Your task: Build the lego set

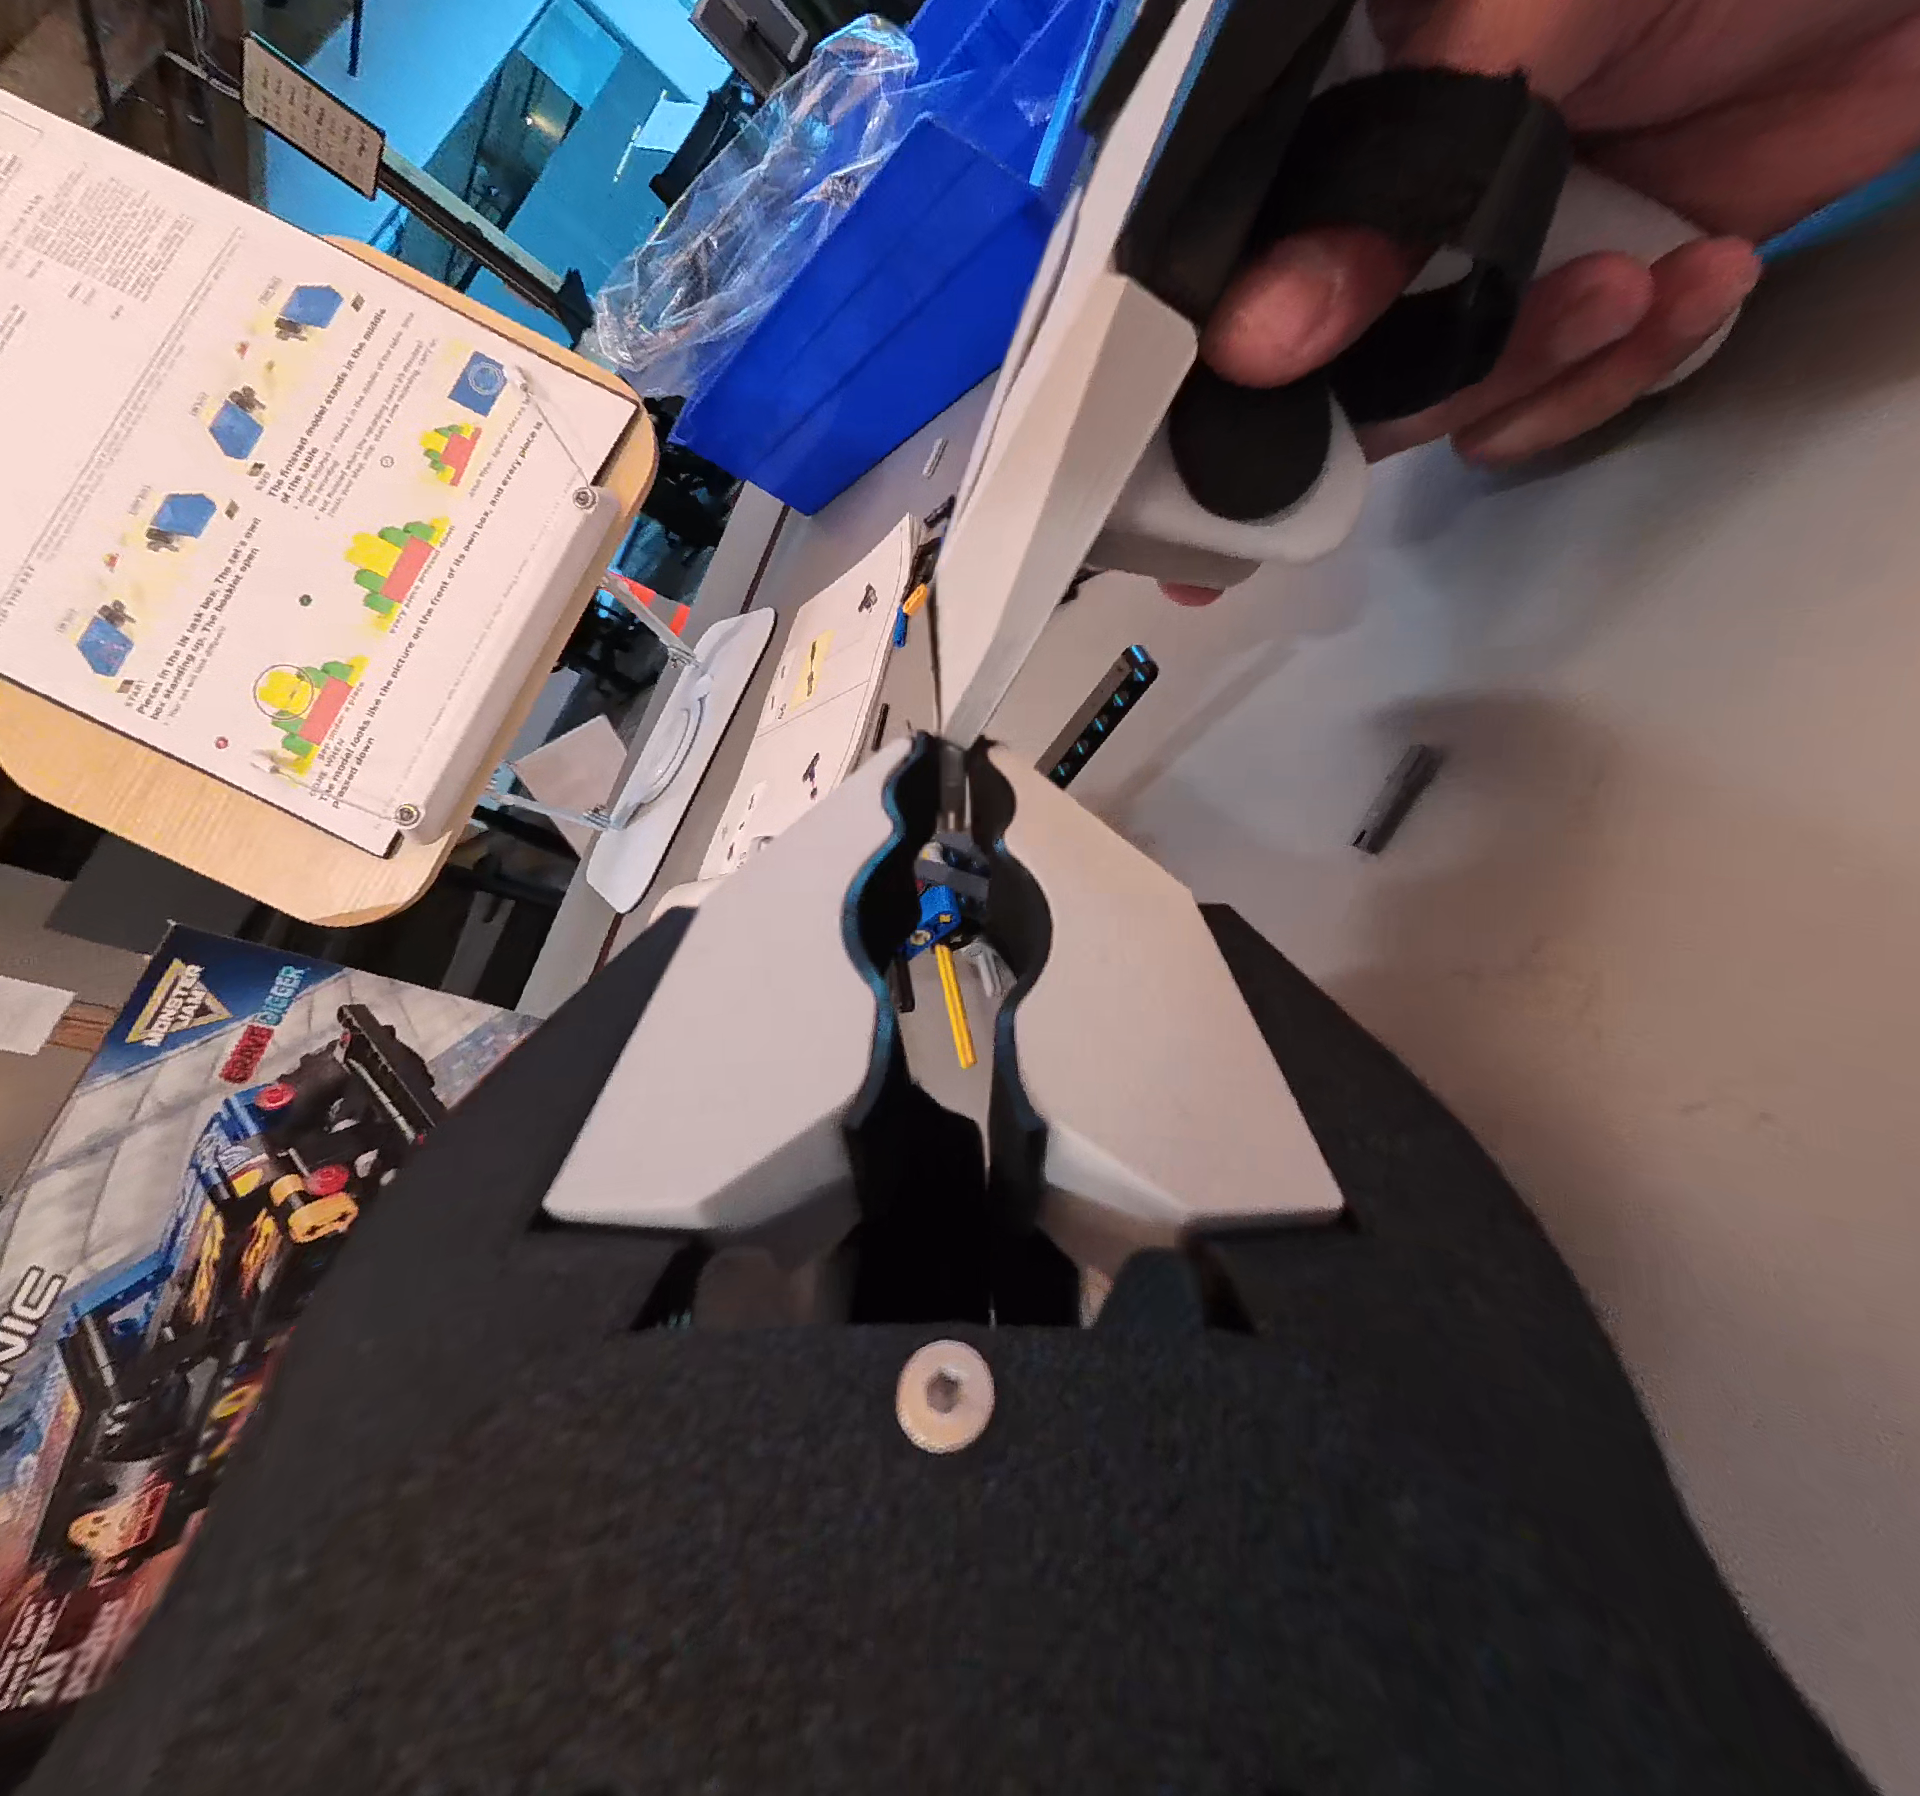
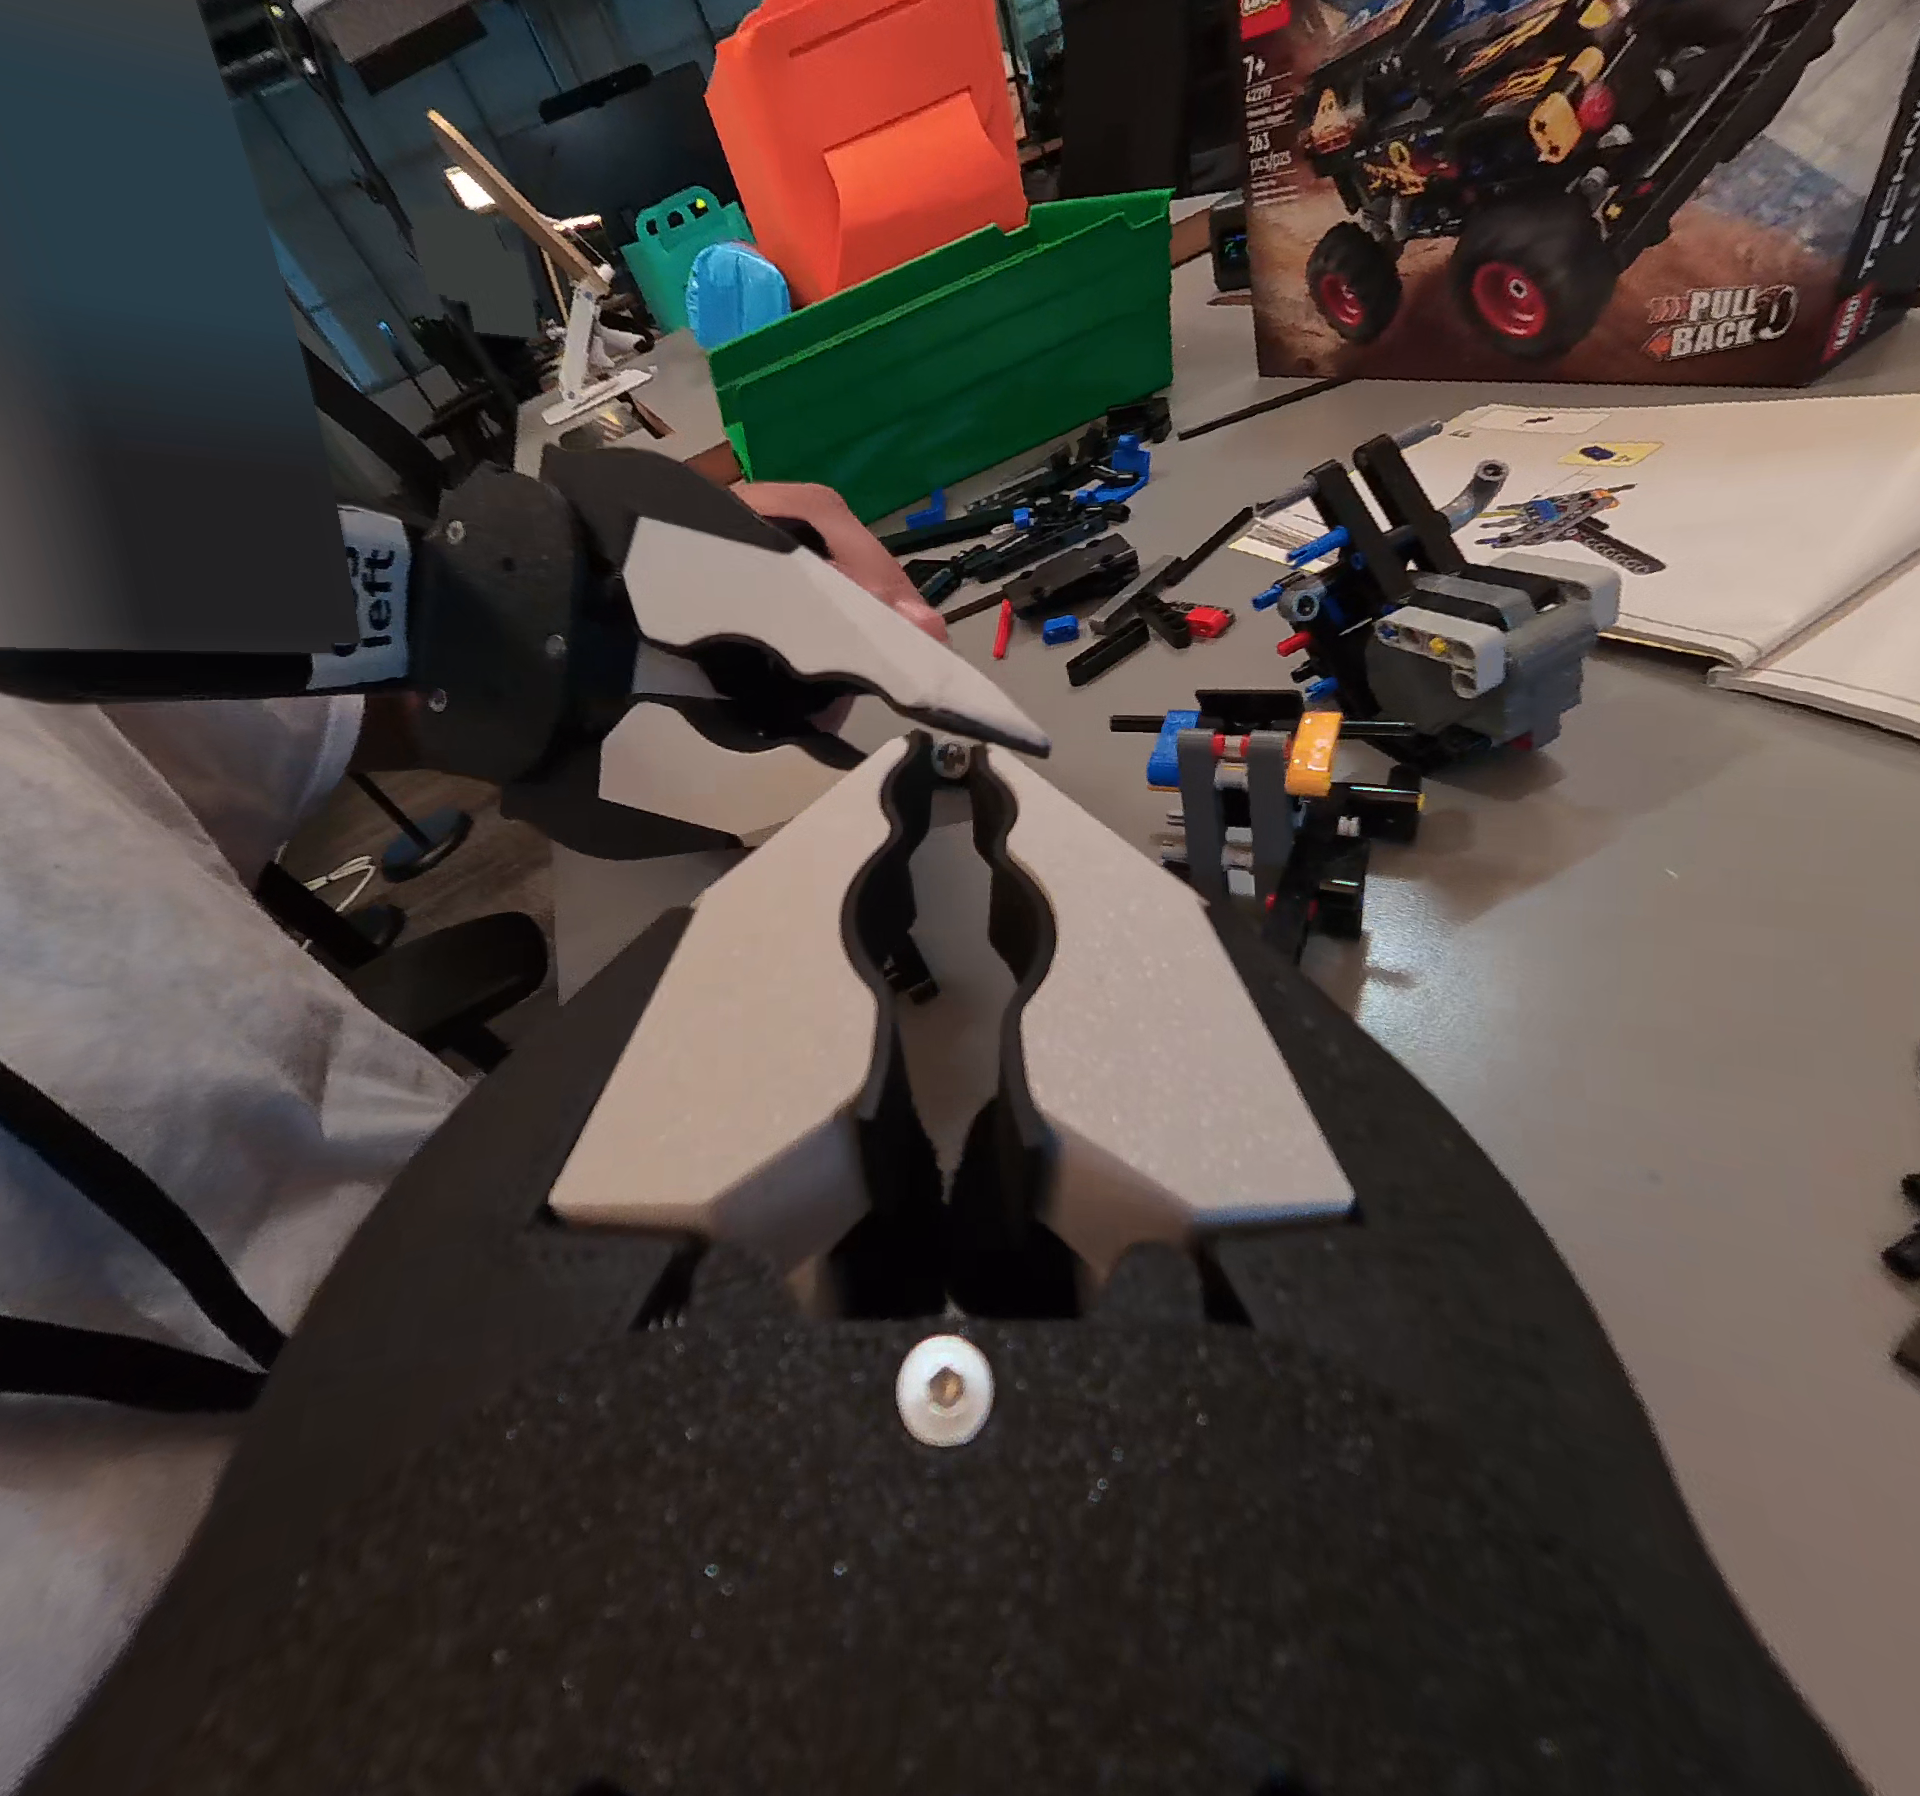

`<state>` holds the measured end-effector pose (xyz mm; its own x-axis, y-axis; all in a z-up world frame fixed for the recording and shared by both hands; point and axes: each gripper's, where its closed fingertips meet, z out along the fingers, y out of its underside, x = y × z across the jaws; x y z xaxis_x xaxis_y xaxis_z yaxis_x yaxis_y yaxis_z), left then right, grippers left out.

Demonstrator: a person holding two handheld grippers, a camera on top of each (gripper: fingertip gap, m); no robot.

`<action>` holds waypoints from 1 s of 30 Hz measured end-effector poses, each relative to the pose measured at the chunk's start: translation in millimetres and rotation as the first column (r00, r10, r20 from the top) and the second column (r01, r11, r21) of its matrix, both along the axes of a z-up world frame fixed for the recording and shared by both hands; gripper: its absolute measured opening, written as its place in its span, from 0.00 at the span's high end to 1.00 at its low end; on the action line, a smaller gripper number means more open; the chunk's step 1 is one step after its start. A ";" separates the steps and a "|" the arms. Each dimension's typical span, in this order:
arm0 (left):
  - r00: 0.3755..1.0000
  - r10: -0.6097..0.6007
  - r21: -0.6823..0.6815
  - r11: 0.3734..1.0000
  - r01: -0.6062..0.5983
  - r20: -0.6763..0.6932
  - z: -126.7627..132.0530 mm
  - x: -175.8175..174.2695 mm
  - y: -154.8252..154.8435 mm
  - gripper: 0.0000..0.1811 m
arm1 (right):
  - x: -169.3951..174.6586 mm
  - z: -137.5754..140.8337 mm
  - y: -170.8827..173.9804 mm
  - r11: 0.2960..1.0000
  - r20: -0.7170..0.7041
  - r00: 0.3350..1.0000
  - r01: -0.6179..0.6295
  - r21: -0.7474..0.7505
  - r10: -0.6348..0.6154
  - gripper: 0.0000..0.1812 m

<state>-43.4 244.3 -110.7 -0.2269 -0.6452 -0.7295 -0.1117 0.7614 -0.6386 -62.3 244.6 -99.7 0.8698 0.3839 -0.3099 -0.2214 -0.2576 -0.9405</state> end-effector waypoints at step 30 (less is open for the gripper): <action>0.981 -0.059 -0.016 0.998 0.057 -0.183 -37.1 -10.7 15.1 0.99 | 0.2 -80.2 -44.3 0.937 0.516 0.843 0.045 -0.346 0.150 0.95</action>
<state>-54.1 259.4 -147.8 -0.3935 -0.6347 -0.6651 -0.1841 0.7632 -0.6194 -62.1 200.3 -179.8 0.9168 0.3925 0.0733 0.3052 -0.5707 -0.7623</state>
